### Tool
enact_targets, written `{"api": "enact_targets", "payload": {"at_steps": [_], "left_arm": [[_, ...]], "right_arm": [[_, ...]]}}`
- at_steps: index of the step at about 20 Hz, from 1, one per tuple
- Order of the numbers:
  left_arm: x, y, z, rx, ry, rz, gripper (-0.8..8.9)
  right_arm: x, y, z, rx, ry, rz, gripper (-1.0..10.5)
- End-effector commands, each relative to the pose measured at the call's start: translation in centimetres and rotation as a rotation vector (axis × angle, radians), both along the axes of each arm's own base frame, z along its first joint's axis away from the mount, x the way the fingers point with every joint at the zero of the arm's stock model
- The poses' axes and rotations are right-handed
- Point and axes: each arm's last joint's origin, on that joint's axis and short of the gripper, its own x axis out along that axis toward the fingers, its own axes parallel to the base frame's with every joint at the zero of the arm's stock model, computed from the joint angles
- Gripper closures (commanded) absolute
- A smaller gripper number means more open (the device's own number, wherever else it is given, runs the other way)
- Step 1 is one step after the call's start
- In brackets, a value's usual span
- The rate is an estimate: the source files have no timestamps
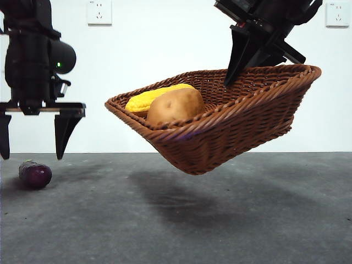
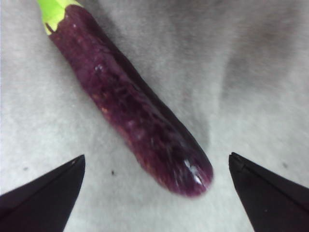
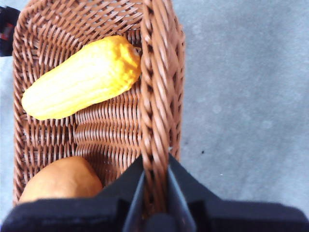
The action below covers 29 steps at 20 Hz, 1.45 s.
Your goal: Help me put the vegetables on the table into the basket
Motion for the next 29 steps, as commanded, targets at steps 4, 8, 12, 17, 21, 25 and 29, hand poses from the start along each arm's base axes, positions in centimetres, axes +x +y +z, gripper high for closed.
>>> {"api": "enact_targets", "payload": {"at_steps": [4,8,12,17,21,25,29], "left_arm": [[0.9,0.7,-2.5,0.009,0.041,0.034,3.16],[1.4,0.9,-2.7,0.005,0.007,0.032,6.00],[1.7,0.8,-3.0,0.003,-0.002,0.007,7.92],[1.8,0.8,-3.0,0.000,-0.011,-0.059,8.22],[1.7,0.6,-2.2,-0.169,-0.035,-0.140,8.22],[0.3,0.5,2.9,-0.255,-0.197,-0.256,8.22],[-4.6,-0.1,10.5,-0.445,-0.383,-0.432,8.21]], "right_arm": [[0.3,0.1,0.3,0.012,-0.040,0.009,9.6],[0.3,0.1,0.4,0.015,-0.046,0.009,9.6],[0.3,0.1,0.4,0.016,-0.048,0.009,9.6],[0.3,0.1,0.4,0.015,-0.047,0.009,9.6],[0.3,0.1,0.3,0.008,-0.047,-0.002,9.6],[0.5,0.2,0.1,0.011,-0.025,-0.034,9.6],[1.0,0.4,-0.8,0.005,0.008,-0.069,9.6]]}}
